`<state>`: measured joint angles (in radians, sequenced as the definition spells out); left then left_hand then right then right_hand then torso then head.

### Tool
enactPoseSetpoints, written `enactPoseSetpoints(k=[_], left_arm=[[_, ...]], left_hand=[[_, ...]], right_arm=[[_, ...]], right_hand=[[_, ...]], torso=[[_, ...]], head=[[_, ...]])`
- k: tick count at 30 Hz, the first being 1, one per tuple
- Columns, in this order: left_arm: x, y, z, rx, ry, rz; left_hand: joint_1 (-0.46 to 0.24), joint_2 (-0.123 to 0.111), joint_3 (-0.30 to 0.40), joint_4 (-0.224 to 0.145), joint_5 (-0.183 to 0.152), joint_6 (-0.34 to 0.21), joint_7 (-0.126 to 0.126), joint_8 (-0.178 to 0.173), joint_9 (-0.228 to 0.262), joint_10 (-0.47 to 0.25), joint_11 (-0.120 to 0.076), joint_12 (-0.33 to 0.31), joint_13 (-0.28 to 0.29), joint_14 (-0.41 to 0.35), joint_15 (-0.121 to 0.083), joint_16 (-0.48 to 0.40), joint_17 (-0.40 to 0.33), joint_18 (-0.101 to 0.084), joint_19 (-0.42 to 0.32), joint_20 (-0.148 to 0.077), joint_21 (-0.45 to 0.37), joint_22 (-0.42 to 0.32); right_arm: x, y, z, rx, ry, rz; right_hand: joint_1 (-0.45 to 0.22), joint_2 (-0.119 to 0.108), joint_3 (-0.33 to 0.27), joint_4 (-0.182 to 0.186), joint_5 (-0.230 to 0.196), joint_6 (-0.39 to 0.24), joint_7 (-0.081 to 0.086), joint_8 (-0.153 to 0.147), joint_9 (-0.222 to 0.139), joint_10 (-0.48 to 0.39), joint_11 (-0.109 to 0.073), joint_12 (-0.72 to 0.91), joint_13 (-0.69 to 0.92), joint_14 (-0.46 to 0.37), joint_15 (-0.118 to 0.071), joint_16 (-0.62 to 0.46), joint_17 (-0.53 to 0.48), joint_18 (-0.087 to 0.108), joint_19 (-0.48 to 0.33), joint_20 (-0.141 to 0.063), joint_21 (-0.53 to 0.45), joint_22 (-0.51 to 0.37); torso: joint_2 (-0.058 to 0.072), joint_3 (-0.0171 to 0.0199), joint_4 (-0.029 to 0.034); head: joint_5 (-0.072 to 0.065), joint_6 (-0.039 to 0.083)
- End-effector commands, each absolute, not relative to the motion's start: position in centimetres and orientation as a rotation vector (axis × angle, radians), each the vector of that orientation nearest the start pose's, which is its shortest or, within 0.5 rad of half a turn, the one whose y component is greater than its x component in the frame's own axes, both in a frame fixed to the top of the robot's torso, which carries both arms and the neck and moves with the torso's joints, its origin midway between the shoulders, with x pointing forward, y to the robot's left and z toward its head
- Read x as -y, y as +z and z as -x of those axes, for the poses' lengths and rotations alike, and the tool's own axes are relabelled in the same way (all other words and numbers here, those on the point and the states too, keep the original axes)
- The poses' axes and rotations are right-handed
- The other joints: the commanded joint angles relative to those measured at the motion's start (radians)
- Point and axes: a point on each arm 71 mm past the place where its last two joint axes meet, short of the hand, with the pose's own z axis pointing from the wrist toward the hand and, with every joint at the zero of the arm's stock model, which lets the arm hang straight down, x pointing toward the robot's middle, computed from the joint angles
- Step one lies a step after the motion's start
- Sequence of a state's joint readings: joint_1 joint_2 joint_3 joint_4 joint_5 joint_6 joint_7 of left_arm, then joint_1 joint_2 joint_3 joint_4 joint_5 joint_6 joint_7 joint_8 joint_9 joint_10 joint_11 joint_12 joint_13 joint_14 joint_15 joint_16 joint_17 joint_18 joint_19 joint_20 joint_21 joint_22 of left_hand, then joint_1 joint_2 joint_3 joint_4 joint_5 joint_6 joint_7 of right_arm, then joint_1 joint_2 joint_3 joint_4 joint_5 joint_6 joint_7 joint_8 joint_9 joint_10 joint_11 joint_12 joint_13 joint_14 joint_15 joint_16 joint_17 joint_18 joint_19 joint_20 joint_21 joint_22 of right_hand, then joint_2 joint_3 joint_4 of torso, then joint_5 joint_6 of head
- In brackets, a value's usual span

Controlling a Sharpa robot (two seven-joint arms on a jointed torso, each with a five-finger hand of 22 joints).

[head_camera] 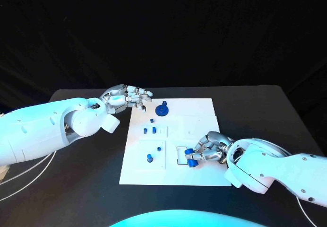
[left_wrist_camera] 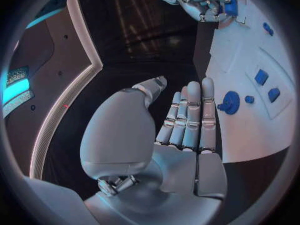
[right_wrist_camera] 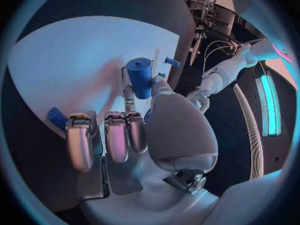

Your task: Assemble the parts on the task board

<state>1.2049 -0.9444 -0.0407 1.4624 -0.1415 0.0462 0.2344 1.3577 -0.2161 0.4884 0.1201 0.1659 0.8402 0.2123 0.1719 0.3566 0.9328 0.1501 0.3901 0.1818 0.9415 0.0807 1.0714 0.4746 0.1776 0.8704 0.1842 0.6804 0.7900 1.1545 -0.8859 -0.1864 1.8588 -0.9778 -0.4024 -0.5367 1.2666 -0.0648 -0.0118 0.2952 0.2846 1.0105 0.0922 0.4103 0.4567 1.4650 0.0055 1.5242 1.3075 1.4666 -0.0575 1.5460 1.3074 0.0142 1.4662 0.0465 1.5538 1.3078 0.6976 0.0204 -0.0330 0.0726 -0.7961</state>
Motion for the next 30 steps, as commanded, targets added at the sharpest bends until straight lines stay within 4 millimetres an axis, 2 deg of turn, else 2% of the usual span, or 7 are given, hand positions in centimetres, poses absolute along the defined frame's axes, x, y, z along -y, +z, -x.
enactPoseSetpoints(k=[1,2,5,12,20,30], left_arm=[[-25.5,-18.6,-48.7,-1.735,-1.607,0.982],[-25.5,-18.6,-48.7,-1.736,-1.607,0.982],[-25.6,-18.7,-48.7,-1.736,-1.606,0.983],[-25.6,-18.7,-48.7,-1.738,-1.604,0.984],[-25.8,-18.7,-48.7,-1.739,-1.600,0.987],[-25.9,-18.7,-48.7,-1.740,-1.598,0.988]], left_hand=[[-0.007,-0.003,-0.005,-0.002,0.000,-0.005,0.000,0.006,-0.001,-0.008,-0.001,0.004,-0.001,-0.004,0.002,-0.003,-0.001,0.005,0.006,-0.002,-0.007,-0.001],[-0.007,-0.003,-0.005,-0.002,0.000,-0.005,0.000,0.006,-0.001,-0.008,-0.001,0.004,-0.001,-0.004,0.002,-0.003,-0.001,0.005,0.006,-0.002,-0.007,-0.001],[-0.004,-0.001,-0.008,-0.001,0.001,-0.005,0.001,0.008,-0.001,-0.009,0.000,0.005,-0.001,-0.005,0.002,-0.002,-0.001,0.005,0.008,-0.002,-0.010,-0.004],[-0.004,-0.001,-0.008,-0.001,0.001,-0.005,0.001,0.008,-0.001,-0.009,0.000,0.005,-0.001,-0.005,0.002,-0.002,-0.001,0.005,0.008,-0.002,-0.010,-0.004],[-0.004,-0.001,-0.008,-0.001,0.001,-0.005,0.001,0.008,-0.001,-0.009,0.000,0.005,-0.001,-0.005,0.002,-0.002,-0.001,0.005,0.008,-0.002,-0.010,-0.004],[-0.004,0.001,-0.009,0.001,0.001,-0.005,0.001,0.009,-0.002,-0.010,0.000,0.006,-0.001,-0.005,0.002,-0.002,-0.001,0.005,0.009,-0.002,-0.011,-0.005]], right_arm=[[15.9,-25.3,-38.4,-2.153,0.646,-0.480],[15.8,-25.3,-38.4,-2.151,0.647,-0.481],[15.5,-25.4,-38.4,-2.139,0.657,-0.484],[14.9,-25.1,-38.3,-2.107,0.692,-0.484],[14.9,-24.9,-38.0,-2.102,0.706,-0.475],[14.7,-24.5,-37.5,-2.100,0.721,-0.468]], right_hand=[[-0.011,0.005,-0.002,-0.002,-0.003,0.018,-0.023,-0.003,-0.003,0.067,-0.009,-0.004,0.210,0.091,-0.009,0.002,0.201,-0.010,0.098,-0.005,-0.004,0.257],[-0.013,0.005,-0.003,-0.002,-0.004,0.018,-0.023,-0.003,-0.002,0.064,-0.009,-0.007,0.207,0.091,-0.009,0.002,0.201,-0.009,0.098,-0.005,-0.006,0.257],[-0.013,0.005,-0.003,-0.002,-0.005,0.018,-0.023,-0.003,-0.002,0.062,-0.009,-0.010,0.204,0.090,-0.009,0.001,0.199,-0.009,0.097,-0.005,-0.007,0.256],[-0.011,0.007,0.000,-0.004,-0.004,0.019,-0.025,-0.002,-0.002,0.062,-0.010,-0.010,0.204,0.090,-0.010,0.001,0.198,-0.009,0.098,-0.006,-0.006,0.257],[0.005,0.006,0.009,-0.007,0.000,0.019,-0.027,0.000,-0.001,0.062,-0.013,-0.011,0.203,0.090,-0.012,0.001,0.198,-0.010,0.098,-0.008,-0.005,0.257],[0.008,0.006,0.011,-0.006,0.001,0.019,-0.028,0.000,-0.001,0.063,-0.014,-0.009,0.205,0.090,-0.013,0.001,0.199,-0.010,0.099,-0.008,-0.002,0.258]], torso=[[0.001,0.0003,-0.0008],[0.001,0.0005,-0.0005],[0.001,0.0006,-0.0008],[0.001,0.0003,0.0008],[0.001,-0.0012,-0.0003],[0.001,-0.0003,-0.0001]], head=[[0.000,0.005],[0.000,0.010],[0.001,0.011],[0.006,0.008],[0.010,0.007],[0.010,0.007]])
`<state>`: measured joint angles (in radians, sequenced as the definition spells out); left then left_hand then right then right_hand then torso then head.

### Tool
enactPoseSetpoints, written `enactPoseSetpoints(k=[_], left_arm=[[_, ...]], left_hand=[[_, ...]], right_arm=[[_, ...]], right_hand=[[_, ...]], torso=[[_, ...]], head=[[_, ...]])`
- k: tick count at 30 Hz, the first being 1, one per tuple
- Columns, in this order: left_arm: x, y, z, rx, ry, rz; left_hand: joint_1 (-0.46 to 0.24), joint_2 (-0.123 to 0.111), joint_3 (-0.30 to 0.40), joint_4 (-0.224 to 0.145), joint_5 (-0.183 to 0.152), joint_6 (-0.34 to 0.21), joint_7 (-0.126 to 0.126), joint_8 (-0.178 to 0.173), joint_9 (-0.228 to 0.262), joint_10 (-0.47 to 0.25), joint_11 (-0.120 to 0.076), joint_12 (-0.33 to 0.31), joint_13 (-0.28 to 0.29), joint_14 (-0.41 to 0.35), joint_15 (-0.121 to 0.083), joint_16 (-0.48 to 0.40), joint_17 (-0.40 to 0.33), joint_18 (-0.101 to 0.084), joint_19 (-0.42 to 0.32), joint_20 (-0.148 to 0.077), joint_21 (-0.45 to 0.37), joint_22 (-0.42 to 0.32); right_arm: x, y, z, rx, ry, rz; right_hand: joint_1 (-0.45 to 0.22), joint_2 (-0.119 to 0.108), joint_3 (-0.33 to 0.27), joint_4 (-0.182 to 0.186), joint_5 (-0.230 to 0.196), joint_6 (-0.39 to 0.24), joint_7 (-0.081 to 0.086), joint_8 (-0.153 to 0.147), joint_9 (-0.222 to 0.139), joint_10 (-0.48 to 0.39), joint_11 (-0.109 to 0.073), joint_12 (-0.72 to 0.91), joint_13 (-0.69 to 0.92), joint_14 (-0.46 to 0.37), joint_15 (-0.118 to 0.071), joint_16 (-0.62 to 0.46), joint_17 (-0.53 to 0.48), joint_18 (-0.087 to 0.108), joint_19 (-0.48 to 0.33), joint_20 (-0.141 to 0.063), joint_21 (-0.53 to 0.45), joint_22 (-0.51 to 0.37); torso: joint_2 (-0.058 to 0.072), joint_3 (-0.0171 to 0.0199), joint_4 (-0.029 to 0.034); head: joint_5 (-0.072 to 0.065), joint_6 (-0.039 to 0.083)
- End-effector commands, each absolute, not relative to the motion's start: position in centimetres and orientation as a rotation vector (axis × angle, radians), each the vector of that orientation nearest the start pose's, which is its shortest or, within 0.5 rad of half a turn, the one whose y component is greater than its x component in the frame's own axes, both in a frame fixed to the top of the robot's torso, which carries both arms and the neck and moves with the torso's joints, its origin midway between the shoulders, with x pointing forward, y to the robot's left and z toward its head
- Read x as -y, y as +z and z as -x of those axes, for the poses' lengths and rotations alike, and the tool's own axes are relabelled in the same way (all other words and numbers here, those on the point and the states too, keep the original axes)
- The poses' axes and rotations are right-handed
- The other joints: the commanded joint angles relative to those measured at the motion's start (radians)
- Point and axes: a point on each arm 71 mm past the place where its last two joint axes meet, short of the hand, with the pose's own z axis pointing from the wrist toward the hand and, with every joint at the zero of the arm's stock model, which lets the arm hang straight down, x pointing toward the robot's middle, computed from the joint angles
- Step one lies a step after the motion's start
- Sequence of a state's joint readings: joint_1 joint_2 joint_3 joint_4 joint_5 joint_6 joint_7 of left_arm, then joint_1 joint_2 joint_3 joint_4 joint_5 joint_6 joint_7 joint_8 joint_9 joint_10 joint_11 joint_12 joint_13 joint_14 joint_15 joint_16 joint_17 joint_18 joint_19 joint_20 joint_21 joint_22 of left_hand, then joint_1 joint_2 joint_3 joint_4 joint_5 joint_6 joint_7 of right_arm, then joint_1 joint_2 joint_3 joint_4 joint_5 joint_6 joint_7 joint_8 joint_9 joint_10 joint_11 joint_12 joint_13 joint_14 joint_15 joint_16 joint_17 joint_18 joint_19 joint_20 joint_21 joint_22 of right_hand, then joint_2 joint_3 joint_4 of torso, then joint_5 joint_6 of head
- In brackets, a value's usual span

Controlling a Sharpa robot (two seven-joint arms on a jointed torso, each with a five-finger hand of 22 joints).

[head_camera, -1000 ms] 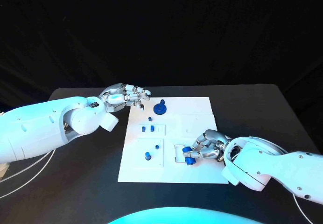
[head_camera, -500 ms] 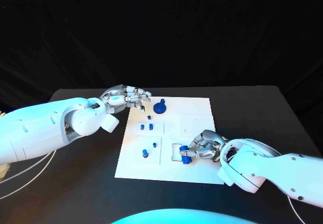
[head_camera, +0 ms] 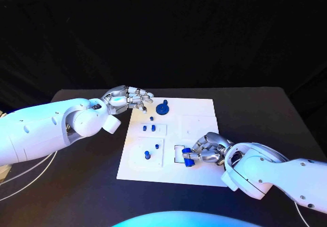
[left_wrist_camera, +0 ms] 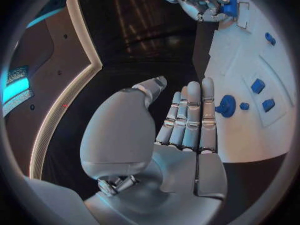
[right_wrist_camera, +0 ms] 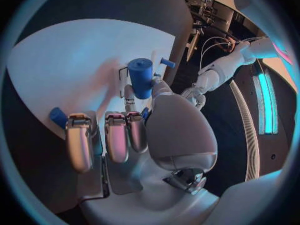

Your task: Assemble the parts on the task board

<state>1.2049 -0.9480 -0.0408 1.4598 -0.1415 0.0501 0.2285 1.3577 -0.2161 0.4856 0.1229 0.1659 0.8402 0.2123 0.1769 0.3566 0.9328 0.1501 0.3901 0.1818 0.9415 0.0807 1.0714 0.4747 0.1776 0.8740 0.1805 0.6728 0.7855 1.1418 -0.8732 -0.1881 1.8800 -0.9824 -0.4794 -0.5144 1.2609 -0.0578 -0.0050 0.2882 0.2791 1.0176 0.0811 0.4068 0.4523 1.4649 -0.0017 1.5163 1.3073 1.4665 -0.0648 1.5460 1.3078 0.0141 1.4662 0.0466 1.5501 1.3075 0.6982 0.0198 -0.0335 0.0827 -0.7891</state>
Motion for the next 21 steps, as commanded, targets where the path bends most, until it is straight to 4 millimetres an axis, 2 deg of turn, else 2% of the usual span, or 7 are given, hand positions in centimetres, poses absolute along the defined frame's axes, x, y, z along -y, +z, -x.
enactPoseSetpoints(k=[1,6,10,21], left_arm=[[-25.9,-18.7,-48.7,-1.740,-1.598,0.988],[-25.9,-18.7,-48.7,-1.741,-1.598,0.988],[-25.9,-18.7,-48.6,-1.743,-1.598,0.988],[-25.9,-18.7,-48.6,-1.745,-1.598,0.988]], left_hand=[[-0.004,0.001,-0.006,-0.002,0.001,-0.005,0.001,0.004,-0.002,-0.010,0.000,0.006,-0.001,-0.005,0.002,-0.002,-0.001,0.005,0.006,0.001,-0.004,-0.001],[-0.004,0.001,-0.006,-0.002,0.001,-0.005,0.001,0.004,-0.002,-0.010,0.000,0.006,-0.001,-0.005,0.002,-0.002,-0.001,0.005,0.006,0.001,-0.004,-0.001],[-0.004,0.001,-0.007,-0.001,0.001,-0.005,0.001,0.004,-0.002,-0.010,0.000,0.006,-0.001,-0.005,0.003,-0.002,-0.001,0.005,0.006,0.001,-0.004,-0.001],[-0.004,0.001,-0.007,-0.001,0.001,-0.005,0.001,0.004,-0.002,-0.010,0.000,0.006,-0.001,-0.005,0.003,-0.002,-0.001,0.005,0.006,0.001,-0.004,-0.001]], right_arm=[[14.7,-24.5,-37.5,-2.101,0.721,-0.467],[14.5,-24.6,-37.8,-2.109,0.717,-0.457],[14.2,-24.7,-38.0,-2.114,0.715,-0.450],[13.8,-24.9,-38.7,-2.108,0.704,-0.442]], right_hand=[[0.013,-0.001,0.005,0.001,0.006,0.012,-0.016,0.004,0.003,0.063,-0.006,-0.002,0.205,0.090,-0.006,0.001,0.199,-0.010,0.099,-0.008,0.002,0.258],[0.012,-0.002,0.005,0.002,0.004,0.011,-0.016,0.004,0.003,0.063,-0.006,-0.002,0.205,0.090,-0.006,0.001,0.199,-0.010,0.099,-0.008,0.002,0.258],[0.007,-0.004,0.004,0.004,-0.010,0.011,-0.015,0.004,0.003,0.063,-0.006,-0.003,0.205,0.090,-0.006,0.001,0.198,-0.010,0.099,-0.009,0.001,0.258],[-0.005,-0.004,0.003,0.005,-0.027,0.011,-0.014,0.005,0.003,0.063,-0.005,-0.004,0.205,0.091,-0.005,0.001,0.200,-0.010,0.099,-0.009,0.003,0.258]], torso=[[0.000,0.0004,0.0004],[0.000,-0.0007,-0.0005],[0.000,0.0005,0.0006],[0.000,0.0003,0.0000]], head=[[0.000,0.000],[-0.001,0.000],[0.001,-0.001],[0.001,-0.001]])
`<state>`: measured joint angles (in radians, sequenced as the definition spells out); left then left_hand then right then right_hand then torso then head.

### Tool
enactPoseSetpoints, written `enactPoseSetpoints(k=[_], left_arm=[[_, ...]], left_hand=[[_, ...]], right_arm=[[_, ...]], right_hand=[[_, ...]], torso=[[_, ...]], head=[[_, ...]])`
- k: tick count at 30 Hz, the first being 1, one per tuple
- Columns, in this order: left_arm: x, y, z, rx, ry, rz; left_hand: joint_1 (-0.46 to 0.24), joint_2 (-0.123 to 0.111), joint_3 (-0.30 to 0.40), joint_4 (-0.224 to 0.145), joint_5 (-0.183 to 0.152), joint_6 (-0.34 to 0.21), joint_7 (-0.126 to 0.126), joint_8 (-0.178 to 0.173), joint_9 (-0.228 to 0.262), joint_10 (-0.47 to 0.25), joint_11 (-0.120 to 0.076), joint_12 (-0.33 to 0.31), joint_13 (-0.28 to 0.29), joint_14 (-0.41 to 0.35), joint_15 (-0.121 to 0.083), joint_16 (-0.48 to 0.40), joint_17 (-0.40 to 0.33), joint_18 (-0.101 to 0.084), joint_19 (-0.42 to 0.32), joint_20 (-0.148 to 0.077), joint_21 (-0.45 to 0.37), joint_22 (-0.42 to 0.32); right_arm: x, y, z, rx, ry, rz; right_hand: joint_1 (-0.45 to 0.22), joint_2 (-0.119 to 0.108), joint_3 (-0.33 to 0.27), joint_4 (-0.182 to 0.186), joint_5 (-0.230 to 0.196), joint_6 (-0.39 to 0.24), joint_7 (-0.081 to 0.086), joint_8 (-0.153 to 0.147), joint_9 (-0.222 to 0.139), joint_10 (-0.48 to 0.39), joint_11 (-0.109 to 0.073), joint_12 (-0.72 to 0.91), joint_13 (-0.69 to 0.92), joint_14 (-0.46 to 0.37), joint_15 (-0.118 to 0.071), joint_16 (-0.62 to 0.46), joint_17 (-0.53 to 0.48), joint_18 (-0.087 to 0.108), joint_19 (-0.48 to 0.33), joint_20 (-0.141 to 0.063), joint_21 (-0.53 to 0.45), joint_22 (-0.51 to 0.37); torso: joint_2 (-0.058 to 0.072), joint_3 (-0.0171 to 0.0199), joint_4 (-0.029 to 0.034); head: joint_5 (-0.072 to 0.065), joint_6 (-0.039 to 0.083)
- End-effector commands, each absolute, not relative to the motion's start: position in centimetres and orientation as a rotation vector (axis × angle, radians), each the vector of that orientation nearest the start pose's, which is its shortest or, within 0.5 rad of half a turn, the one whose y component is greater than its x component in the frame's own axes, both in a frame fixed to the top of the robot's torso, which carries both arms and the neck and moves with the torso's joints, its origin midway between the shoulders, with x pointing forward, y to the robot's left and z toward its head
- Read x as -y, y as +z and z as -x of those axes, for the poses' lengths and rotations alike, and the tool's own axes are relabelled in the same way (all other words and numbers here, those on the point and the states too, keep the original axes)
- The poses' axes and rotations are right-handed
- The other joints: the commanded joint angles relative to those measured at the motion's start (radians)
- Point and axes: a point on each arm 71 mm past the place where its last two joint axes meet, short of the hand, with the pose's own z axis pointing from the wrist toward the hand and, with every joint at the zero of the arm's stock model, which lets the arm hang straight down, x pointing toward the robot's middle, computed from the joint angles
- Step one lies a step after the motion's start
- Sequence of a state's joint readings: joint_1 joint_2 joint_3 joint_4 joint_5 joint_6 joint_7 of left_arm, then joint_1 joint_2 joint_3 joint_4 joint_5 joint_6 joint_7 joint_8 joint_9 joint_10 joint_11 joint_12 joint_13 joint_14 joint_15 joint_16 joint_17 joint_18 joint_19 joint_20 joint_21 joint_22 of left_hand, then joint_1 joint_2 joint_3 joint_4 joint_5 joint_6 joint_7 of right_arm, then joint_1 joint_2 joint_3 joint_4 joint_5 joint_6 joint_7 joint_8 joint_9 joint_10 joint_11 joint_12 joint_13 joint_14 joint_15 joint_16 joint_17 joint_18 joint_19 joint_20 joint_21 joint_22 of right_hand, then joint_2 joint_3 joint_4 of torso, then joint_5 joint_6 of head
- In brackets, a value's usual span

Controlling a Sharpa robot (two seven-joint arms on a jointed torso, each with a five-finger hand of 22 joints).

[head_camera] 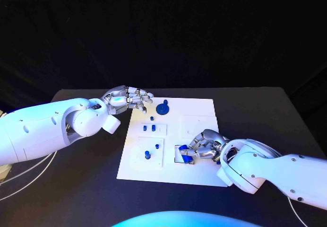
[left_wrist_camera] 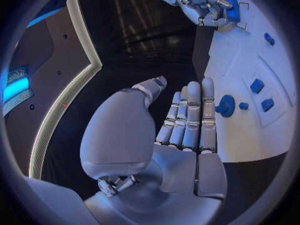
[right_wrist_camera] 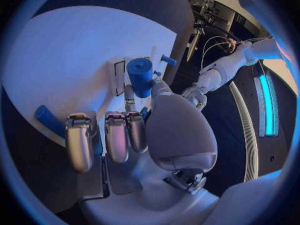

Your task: Assemble the parts on the task board

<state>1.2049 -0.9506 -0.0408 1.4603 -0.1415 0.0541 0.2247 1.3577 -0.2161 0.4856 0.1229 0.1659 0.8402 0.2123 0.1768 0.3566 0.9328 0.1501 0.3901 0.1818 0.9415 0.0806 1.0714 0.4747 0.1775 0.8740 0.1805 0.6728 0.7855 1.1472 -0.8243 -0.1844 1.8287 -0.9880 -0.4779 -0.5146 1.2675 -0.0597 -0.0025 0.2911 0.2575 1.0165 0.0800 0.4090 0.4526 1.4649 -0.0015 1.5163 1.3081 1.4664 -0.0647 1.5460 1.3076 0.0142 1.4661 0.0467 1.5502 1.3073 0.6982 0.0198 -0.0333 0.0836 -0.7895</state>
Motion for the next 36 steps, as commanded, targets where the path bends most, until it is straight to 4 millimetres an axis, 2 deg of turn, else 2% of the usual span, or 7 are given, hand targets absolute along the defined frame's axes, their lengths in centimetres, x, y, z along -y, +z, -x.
enactPoseSetpoints(k=[1,23,26,28,29,32,36], left_arm=[[-25.93,-18.71,-48.61,-1.745,-1.598,0.988],[-26.00,-18.71,-48.59,-1.746,-1.596,0.990],[-26.02,-18.71,-48.59,-1.746,-1.595,0.990],[-26.02,-18.71,-48.59,-1.746,-1.595,0.990],[-26.03,-18.71,-48.59,-1.746,-1.595,0.990],[-26.07,-18.71,-48.58,-1.745,-1.594,0.991],[-26.12,-18.71,-48.58,-1.745,-1.593,0.991]], left_hand=[[-0.004,0.001,-0.007,-0.001,0.001,-0.005,0.001,0.004,-0.002,-0.010,0.000,0.006,-0.001,-0.005,0.003,-0.002,-0.001,0.005,0.006,0.001,-0.004,-0.002],[-0.005,0.002,-0.008,0.001,0.001,-0.005,0.001,0.005,-0.002,-0.010,0.000,0.006,-0.001,-0.005,0.003,-0.002,-0.001,0.005,0.007,0.001,-0.005,-0.002],[-0.005,0.002,-0.008,0.001,0.001,-0.005,0.001,0.005,-0.002,-0.010,0.000,0.006,-0.001,-0.005,0.003,-0.002,-0.001,0.005,0.007,0.001,-0.005,-0.002],[-0.005,0.002,-0.008,0.001,0.001,-0.005,0.001,0.005,-0.002,-0.010,0.000,0.006,-0.001,-0.005,0.003,-0.002,-0.001,0.005,0.007,0.001,-0.005,-0.002],[-0.005,0.002,-0.008,0.001,0.001,-0.005,0.001,0.005,-0.002,-0.010,0.000,0.006,-0.001,-0.005,0.003,-0.002,-0.001,0.005,0.007,0.001,-0.005,-0.002],[-0.004,0.003,-0.010,0.003,0.001,-0.006,0.001,0.006,-0.002,-0.011,0.000,0.007,-0.001,-0.006,0.003,-0.002,-0.001,0.005,0.008,0.002,-0.008,-0.004],[-0.004,0.003,-0.010,0.003,0.001,-0.006,0.001,0.006,-0.002,-0.011,0.000,0.007,-0.001,-0.006,0.003,-0.002,-0.001,0.005,0.008,0.002,-0.008,-0.004]], right_arm=[[13.64,-24.92,-38.79,-2.110,0.703,-0.439],[13.30,-25.03,-39.49,-2.094,0.665,-0.425],[13.26,-24.97,-39.44,-2.089,0.666,-0.421],[13.26,-24.92,-39.40,-2.085,0.666,-0.416],[13.28,-24.89,-39.37,-2.084,0.666,-0.413],[13.37,-24.87,-39.34,-2.083,0.665,-0.407],[13.52,-24.86,-39.28,-2.086,0.663,-0.399]], right_hand=[[-0.017,-0.002,-0.001,0.002,-0.013,0.012,-0.013,0.004,0.003,0.063,-0.005,-0.004,0.204,0.091,-0.005,0.001,0.199,-0.010,0.099,-0.009,0.002,0.258],[-0.083,-0.007,-0.019,0.004,-0.075,0.013,-0.013,0.014,0.008,0.060,-0.004,-0.011,0.201,0.090,-0.004,-0.001,0.197,-0.010,0.098,-0.007,-0.001,0.257],[-0.105,-0.006,-0.025,0.004,-0.088,0.014,-0.014,0.018,0.011,0.061,-0.005,-0.012,0.201,0.090,-0.005,-0.001,0.196,-0.010,0.098,-0.008,-0.001,0.258],[-0.130,-0.014,-0.033,0.005,-0.118,0.013,-0.015,0.022,0.013,0.061,-0.005,-0.012,0.202,0.090,-0.005,-0.001,0.197,-0.010,0.098,-0.008,-0.001,0.257],[-0.159,-0.026,-0.040,0.006,-0.152,0.012,-0.015,0.026,0.016,0.060,-0.005,-0.014,0.201,0.090,-0.006,-0.002,0.196,-0.010,0.098,-0.009,-0.001,0.258],[-0.202,-0.021,-0.067,0.006,-0.132,0.008,-0.014,0.030,0.019,0.060,-0.006,-0.015,0.202,0.090,-0.006,-0.002,0.196,-0.009,0.098,-0.009,-0.003,0.257],[-0.223,-0.030,-0.097,0.005,-0.140,0.002,-0.014,0.033,0.022,0.059,-0.005,-0.017,0.201,0.090,-0.005,-0.001,0.198,-0.009,0.097,-0.009,-0.005,0.257]], torso=[[0.000,0.0006,-0.0001],[0.000,0.0005,-0.0003],[0.000,0.0005,-0.0001],[0.000,0.0005,0.0000],[0.000,0.0006,0.0002],[0.000,0.0006,0.0000],[0.000,0.0006,-0.0001]], head=[[0.001,-0.001],[-0.001,0.002],[-0.001,0.002],[-0.001,0.003],[-0.001,0.003],[-0.001,0.003],[-0.001,0.003]])
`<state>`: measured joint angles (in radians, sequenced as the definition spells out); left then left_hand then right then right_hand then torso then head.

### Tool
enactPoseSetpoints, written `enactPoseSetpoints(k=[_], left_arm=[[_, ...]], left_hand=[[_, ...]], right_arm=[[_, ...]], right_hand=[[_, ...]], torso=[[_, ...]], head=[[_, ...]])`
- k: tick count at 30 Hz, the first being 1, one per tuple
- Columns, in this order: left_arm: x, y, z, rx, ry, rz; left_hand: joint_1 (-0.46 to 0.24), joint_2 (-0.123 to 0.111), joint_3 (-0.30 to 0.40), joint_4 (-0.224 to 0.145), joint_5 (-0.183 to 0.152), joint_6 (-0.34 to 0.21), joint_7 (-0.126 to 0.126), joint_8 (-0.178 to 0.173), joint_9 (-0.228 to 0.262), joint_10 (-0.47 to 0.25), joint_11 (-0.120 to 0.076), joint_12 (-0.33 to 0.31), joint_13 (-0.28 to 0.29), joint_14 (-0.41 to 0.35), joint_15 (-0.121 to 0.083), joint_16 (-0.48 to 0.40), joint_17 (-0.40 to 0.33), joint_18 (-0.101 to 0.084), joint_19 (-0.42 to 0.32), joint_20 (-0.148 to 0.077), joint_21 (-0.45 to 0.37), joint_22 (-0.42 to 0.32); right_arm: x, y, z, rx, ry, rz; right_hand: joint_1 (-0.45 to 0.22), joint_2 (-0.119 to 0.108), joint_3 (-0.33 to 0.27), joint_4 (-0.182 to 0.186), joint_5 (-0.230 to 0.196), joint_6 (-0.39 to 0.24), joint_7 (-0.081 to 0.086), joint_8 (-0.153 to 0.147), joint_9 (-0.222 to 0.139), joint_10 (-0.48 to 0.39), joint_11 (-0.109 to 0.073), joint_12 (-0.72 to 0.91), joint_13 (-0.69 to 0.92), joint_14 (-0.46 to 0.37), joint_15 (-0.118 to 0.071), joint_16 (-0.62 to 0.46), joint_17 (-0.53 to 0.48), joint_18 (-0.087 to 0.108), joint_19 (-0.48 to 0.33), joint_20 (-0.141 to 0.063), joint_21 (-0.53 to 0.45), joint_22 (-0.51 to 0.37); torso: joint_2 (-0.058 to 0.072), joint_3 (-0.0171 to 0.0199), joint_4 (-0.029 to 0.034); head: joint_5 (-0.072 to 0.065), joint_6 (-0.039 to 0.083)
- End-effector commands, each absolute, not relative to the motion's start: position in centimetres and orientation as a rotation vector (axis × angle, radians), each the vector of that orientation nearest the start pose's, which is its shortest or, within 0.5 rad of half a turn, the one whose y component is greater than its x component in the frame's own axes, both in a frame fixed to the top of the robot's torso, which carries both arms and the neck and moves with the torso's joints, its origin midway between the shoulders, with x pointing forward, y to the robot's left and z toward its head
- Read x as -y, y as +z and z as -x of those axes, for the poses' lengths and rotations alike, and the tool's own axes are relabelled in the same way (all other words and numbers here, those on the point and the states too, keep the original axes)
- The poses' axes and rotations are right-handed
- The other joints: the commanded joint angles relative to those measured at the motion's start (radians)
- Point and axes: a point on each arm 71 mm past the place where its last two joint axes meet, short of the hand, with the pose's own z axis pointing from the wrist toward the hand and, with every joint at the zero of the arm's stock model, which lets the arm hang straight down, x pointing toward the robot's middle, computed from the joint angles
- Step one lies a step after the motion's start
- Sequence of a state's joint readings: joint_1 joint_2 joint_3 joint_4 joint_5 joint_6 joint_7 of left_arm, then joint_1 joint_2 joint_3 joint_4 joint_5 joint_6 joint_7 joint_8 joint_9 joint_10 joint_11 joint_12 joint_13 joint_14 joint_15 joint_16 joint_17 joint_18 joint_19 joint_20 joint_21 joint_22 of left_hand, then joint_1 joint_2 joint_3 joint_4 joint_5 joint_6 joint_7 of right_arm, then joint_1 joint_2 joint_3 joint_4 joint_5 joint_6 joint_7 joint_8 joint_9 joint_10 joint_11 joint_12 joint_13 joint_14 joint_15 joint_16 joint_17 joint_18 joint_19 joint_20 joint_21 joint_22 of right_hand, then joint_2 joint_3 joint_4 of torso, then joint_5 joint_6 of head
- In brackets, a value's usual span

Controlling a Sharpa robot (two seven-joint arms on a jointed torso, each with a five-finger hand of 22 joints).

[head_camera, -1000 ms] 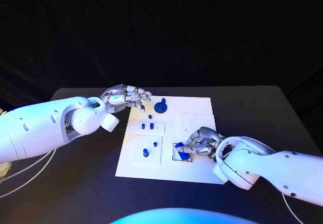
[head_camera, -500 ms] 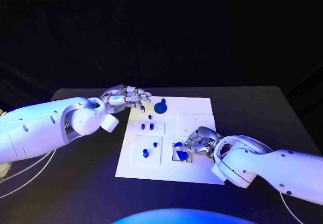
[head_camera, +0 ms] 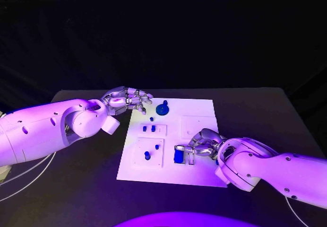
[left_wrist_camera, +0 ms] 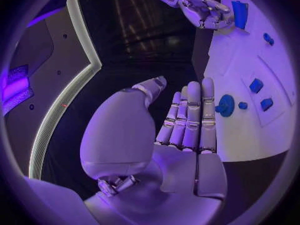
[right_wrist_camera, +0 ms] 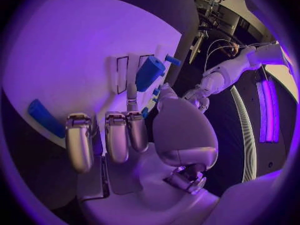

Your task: Assemble the parts on the task board

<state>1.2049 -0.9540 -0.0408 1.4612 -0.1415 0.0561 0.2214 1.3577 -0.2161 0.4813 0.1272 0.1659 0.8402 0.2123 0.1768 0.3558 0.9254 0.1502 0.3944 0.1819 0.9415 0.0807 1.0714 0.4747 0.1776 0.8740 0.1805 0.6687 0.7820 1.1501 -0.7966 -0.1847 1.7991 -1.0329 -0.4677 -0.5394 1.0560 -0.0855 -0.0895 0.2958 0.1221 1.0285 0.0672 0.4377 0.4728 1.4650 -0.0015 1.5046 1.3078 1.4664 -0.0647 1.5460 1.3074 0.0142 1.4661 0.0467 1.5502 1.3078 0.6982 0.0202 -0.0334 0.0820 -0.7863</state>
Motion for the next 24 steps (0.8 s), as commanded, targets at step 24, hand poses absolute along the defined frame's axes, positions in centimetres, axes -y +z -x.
enactPoseSetpoints(k=[24], left_arm=[[-26.2,-18.8,-48.6,-1.751,-1.589,0.994]], left_hand=[[-0.003,0.003,-0.008,-0.001,0.001,-0.006,0.001,0.007,-0.002,-0.005,0.000,0.004,-0.001,-0.006,0.003,-0.002,-0.002,0.005,0.009,0.002,-0.006,-0.003]], right_arm=[[13.2,-24.3,-37.5,-2.121,0.803,-0.274]], right_hand=[[0.286,-0.003,0.068,-0.007,-0.004,0.016,-0.016,0.035,0.009,0.076,-0.017,0.017,0.225,0.094,-0.014,0.005,0.216,-0.014,0.104,-0.015,0.018,0.262]], torso=[[0.000,0.0002,-0.0010]], head=[[-0.002,-0.004]])
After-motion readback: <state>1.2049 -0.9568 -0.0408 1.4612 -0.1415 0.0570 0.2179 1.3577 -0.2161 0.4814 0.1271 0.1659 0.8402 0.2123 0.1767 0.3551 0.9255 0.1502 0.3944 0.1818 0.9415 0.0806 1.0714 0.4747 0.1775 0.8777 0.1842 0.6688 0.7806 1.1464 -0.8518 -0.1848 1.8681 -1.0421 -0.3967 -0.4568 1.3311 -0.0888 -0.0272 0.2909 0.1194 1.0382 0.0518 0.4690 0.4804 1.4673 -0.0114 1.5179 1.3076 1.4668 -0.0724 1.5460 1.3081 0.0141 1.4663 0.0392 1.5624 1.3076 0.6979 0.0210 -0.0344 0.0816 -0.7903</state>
